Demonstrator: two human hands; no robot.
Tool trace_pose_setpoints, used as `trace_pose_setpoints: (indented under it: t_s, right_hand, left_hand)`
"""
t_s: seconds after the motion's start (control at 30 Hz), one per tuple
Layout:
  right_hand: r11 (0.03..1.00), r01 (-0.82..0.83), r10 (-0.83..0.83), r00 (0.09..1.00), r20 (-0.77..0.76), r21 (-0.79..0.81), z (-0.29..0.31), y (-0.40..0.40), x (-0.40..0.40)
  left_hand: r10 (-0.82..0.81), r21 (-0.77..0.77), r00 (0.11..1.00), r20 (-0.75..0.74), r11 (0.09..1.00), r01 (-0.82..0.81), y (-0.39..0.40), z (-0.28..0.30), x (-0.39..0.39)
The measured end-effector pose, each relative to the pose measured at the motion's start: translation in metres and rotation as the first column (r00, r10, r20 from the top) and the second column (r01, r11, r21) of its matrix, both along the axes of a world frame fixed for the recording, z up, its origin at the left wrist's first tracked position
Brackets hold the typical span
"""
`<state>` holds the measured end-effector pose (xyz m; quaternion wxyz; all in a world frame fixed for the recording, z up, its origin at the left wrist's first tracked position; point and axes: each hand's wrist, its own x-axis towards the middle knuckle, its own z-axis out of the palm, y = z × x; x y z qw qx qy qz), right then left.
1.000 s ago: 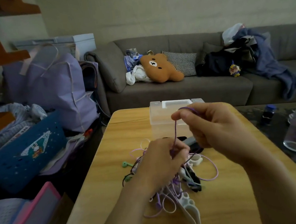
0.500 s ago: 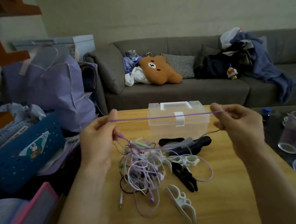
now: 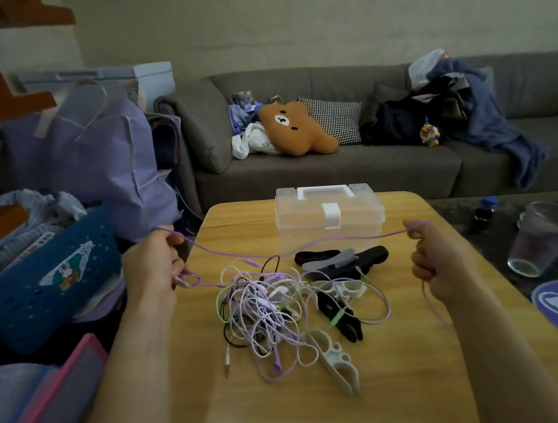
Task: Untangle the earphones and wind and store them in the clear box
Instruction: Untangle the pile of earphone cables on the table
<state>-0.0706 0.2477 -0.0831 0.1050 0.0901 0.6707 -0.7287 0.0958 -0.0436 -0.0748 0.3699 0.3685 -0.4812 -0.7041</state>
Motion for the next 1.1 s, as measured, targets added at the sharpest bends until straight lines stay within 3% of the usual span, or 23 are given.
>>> trace_pose_setpoints:
  t_s: [0.13,0.27,0.37,0.43,0.53,0.57,0.63,0.7,0.87,0.97,1.1]
  right_hand:
    - [0.984,0.145,-0.133,0.984,-0.117,0.108,0.005,0.012,0.005]
    - [0.925,-0.009,0.083,0.981,-0.178,0.38,0.017,0.014,0.01]
    - [0.694,-0.282,0.413,0.909,-0.046,0.662,0.026,0.01,0.023]
    - [0.525,-0.4,0.598,0.802,0.009,0.751,0.035,0.009,0.036]
    - [0.381,-0.434,0.806,0.589,-0.063,0.817,0.048,0.007,0.052]
    - [0.382,-0.472,0.852,0.514,-0.104,0.795,0.051,0.005,0.056]
    - [0.452,-0.609,0.88,0.424,-0.214,0.652,0.045,-0.005,0.062]
    - [0.529,-0.672,0.849,0.407,-0.337,0.519,0.03,-0.021,0.067]
    - [0.659,-0.712,0.737,0.546,-0.399,0.243,0.001,-0.037,0.066]
    - [0.707,-0.705,0.664,0.638,-0.39,0.05,0.005,-0.03,0.057]
    - [0.827,-0.505,0.404,0.84,-0.362,-0.247,0.011,-0.021,0.048]
  left_hand:
    - [0.009,-0.125,0.99,0.142,0.992,0.009,0.002,-0.003,-0.002]
    - [-0.08,-0.398,0.95,0.301,0.895,0.201,0.023,-0.002,-0.009]
    - [-0.217,-0.429,0.887,0.408,0.812,0.396,0.047,0.005,-0.014]
    - [-0.216,-0.491,0.825,0.522,0.715,0.498,0.06,0.007,-0.014]
    - [-0.149,-0.646,0.82,0.552,0.546,0.534,0.078,0.008,-0.007]
    - [-0.182,-0.671,0.835,0.519,0.519,0.53,0.083,0.008,-0.005]
    - [-0.387,-0.614,0.823,0.416,0.548,0.568,0.093,0.01,-0.003]
    - [-0.535,-0.551,0.761,0.365,0.535,0.641,0.1,0.011,-0.004]
    - [-0.415,-0.662,0.797,0.439,0.45,0.599,0.1,0.0,-0.011]
    - [-0.495,-0.619,0.74,0.455,0.422,0.662,0.097,-0.002,-0.008]
    - [-0.57,-0.595,0.66,0.489,0.336,0.731,0.1,-0.001,-0.006]
